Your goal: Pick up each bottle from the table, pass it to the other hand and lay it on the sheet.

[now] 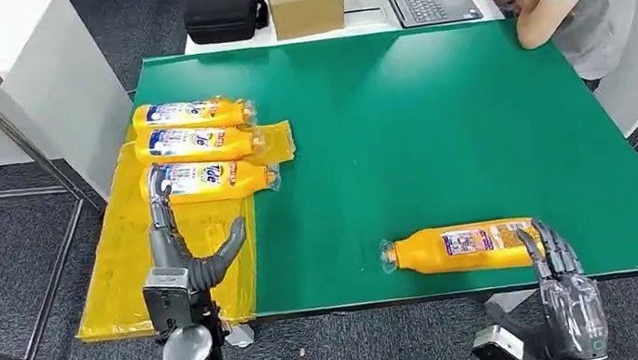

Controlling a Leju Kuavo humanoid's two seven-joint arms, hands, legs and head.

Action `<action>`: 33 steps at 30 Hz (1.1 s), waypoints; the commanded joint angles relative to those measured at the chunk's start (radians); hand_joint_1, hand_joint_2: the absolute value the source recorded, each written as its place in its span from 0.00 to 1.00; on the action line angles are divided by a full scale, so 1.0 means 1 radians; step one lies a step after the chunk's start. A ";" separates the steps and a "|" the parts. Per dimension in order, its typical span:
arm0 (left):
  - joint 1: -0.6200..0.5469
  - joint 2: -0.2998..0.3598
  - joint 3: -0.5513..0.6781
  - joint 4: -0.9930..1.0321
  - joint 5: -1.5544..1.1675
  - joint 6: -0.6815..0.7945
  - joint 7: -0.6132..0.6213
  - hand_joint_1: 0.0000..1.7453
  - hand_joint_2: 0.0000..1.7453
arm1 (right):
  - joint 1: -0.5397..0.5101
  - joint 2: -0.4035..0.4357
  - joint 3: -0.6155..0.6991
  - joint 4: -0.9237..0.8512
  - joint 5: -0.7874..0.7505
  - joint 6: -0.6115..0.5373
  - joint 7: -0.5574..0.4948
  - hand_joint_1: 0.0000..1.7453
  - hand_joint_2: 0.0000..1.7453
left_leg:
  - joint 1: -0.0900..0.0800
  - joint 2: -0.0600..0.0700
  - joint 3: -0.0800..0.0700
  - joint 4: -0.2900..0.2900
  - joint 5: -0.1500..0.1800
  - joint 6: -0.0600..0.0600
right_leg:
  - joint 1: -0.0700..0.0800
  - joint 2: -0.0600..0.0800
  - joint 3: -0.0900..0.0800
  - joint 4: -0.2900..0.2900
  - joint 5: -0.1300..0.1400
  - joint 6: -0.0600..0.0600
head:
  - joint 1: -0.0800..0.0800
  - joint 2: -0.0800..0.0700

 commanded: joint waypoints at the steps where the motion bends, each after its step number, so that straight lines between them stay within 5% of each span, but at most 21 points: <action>1: -0.036 -0.021 0.048 0.105 0.015 -0.025 0.003 0.00 1.00 | -0.050 0.007 -0.146 0.195 0.036 0.051 0.009 0.00 1.00 | 0.001 0.000 0.003 -0.001 -0.001 -0.001 | 0.001 0.000 0.004 -0.002 -0.001 -0.001 | 0.000 0.000; 7: -0.056 -0.037 0.055 0.143 0.017 -0.040 0.003 0.00 1.00 | -0.177 0.030 -0.177 0.357 0.063 0.044 -0.054 0.00 1.00 | 0.002 0.003 0.007 -0.001 -0.002 -0.002 | 0.002 0.002 0.007 -0.003 -0.001 -0.002 | 0.000 0.000; 16: -0.061 -0.040 0.056 0.147 0.018 -0.047 0.003 0.00 1.00 | -0.209 0.037 -0.158 0.394 0.072 0.047 -0.075 0.00 1.00 | 0.002 0.002 0.007 -0.001 -0.002 -0.002 | 0.002 0.001 0.007 -0.001 -0.002 -0.002 | 0.000 0.000; 22: -0.086 -0.050 0.033 0.176 0.021 -0.042 0.003 0.00 1.00 | -0.390 0.020 -0.110 0.665 -0.013 0.016 -0.175 0.00 1.00 | 0.002 0.006 0.009 -0.001 -0.003 -0.002 | 0.003 0.004 0.008 -0.003 0.000 -0.002 | 0.000 0.000; 33: -0.105 -0.054 0.029 0.188 0.047 -0.027 0.003 0.00 1.00 | -0.533 0.038 -0.013 0.883 -0.043 -0.018 -0.227 0.00 1.00 | 0.002 0.004 0.008 0.000 -0.002 -0.001 | 0.002 0.002 0.008 -0.001 -0.001 -0.002 | 0.000 0.000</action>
